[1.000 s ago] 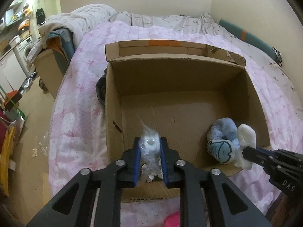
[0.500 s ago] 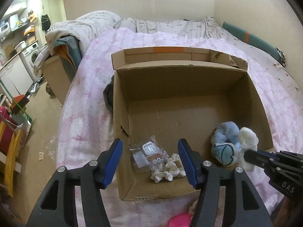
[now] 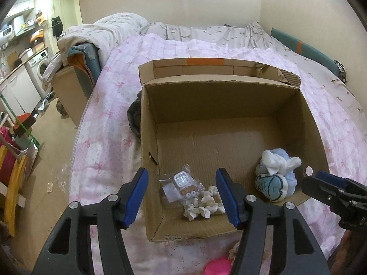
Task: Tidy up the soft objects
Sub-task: 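Open both grippers to drop the bag and sock into the box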
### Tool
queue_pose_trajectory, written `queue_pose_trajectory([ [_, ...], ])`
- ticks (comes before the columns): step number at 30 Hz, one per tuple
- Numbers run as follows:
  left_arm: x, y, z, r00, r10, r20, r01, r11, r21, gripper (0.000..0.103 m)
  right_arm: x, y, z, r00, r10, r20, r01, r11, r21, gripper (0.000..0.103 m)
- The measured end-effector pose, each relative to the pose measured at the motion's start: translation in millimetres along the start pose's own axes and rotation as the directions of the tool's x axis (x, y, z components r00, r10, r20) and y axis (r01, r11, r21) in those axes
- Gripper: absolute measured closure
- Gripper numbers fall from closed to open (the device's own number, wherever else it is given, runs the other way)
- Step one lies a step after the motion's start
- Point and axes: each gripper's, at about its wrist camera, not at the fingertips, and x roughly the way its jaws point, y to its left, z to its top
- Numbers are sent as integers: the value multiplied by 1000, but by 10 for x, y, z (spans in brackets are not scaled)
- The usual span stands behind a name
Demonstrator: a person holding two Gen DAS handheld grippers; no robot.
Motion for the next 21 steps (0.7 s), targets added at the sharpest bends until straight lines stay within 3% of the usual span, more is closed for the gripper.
queue_pose_trajectory([
  [21, -410, 116, -192, 999, 51, -6, -51, 999, -1, 45, -204, 124, -93, 1000, -7, 19, 8, 998, -59, 21],
])
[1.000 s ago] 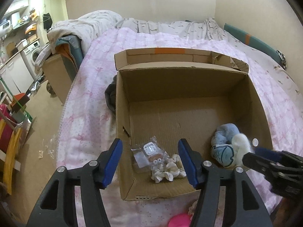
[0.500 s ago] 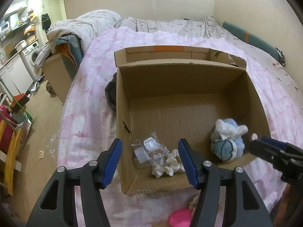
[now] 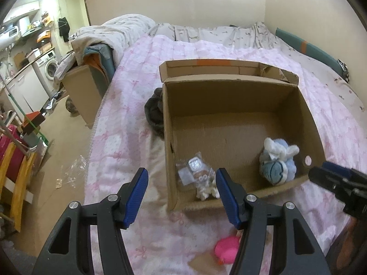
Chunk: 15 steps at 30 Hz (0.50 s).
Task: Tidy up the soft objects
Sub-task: 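Open both grippers to drop the bag and sock into the box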
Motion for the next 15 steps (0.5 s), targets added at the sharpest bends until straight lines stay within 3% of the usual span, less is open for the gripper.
queue_pose_trajectory([
  [15, -363, 253, -259, 1000, 10, -12, -11, 996, -87, 45, -281, -54, -194, 1000, -11, 10, 10, 999, 35, 21],
])
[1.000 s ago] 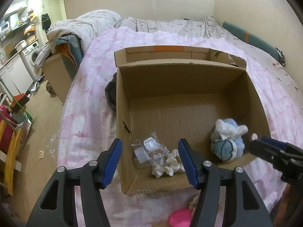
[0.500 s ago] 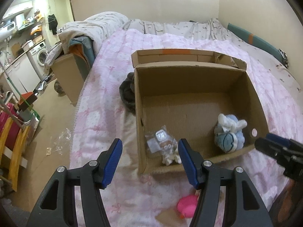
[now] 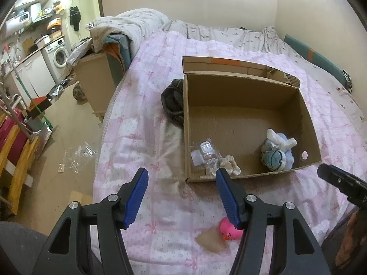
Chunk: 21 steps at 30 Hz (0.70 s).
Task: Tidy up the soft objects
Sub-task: 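Open both grippers to drop the bag and sock into the box, then withdraw both grippers from the box toward the pink duck and lace scrunchie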
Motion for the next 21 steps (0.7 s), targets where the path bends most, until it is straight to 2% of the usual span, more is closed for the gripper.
queue_pose_trajectory([
  [6, -56, 10, -92, 999, -33, -21, 32, 999, -16, 45, -63, 86, -128, 1000, 1, -16, -1, 1000, -22, 21],
  [14, -69, 27, -242, 999, -19, -49, 17, 999, -33, 45, -54, 196, -294, 999, -7, -46, 4, 999, -49, 21],
  [21, 100, 43, -245, 994, -12, -105, 7, 999, -42, 45, 7, 221, -330, 998, -21, -67, 18, 999, -50, 21],
])
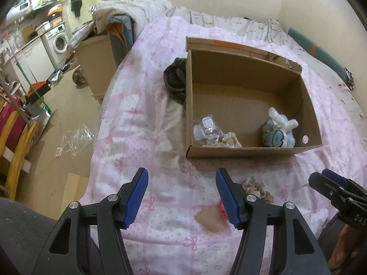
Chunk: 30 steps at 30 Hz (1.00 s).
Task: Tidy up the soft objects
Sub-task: 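Withdraw both grippers from the box toward the pink duck and lace scrunchie, then lower the right gripper onto the lace scrunchie and close it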
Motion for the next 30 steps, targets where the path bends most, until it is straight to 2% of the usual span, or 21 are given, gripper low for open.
queue_pose_trajectory([
  [4, 133, 67, -11, 999, 5, -51, -6, 1000, -31, 45, 58, -8, 5, 1000, -12, -15, 12, 1000, 13, 21],
  [10, 267, 159, -40, 993, -29, -111, 19, 996, -87, 45, 103, -1, 4, 1000, -11, -26, 11, 1000, 12, 21],
  [14, 327, 225, -56, 990, -19, -137, 3, 993, -115, 45, 113, -15, -2, 1000, -5, -30, 5, 1000, 25, 21],
  [17, 408, 278, -79, 983, -35, -180, 9, 989, -147, 45, 142, -31, -2, 999, -2, -41, 3, 999, 33, 21],
  [20, 551, 288, -132, 961, -92, -261, 45, 982, -183, 45, 198, -69, -4, 998, -15, -62, 18, 999, 43, 21],
  [22, 727, 248, -207, 923, -159, -350, 88, 974, -210, 45, 224, -101, -2, 997, -15, -73, 20, 998, 60, 21],
  [25, 909, 164, -309, 872, -233, -431, 138, 961, -240, 47, 266, -132, 7, 997, -16, -81, 22, 997, 79, 21],
  [26, 955, 132, -339, 859, -247, -448, 146, 958, -248, 48, 275, -137, 8, 996, -16, -83, 23, 996, 82, 21],
  [28, 999, 82, -368, 847, -262, -463, 158, 955, -251, 57, 288, -141, 12, 996, -17, -86, 24, 996, 84, 21],
  [29, 1000, 52, -374, 844, -266, -465, 164, 955, -248, 65, 289, -139, 13, 996, -17, -86, 25, 996, 83, 21],
  [30, 1010, 13, -377, 836, -279, -472, 180, 953, -245, 67, 289, -138, 14, 996, -18, -86, 25, 996, 82, 21],
])
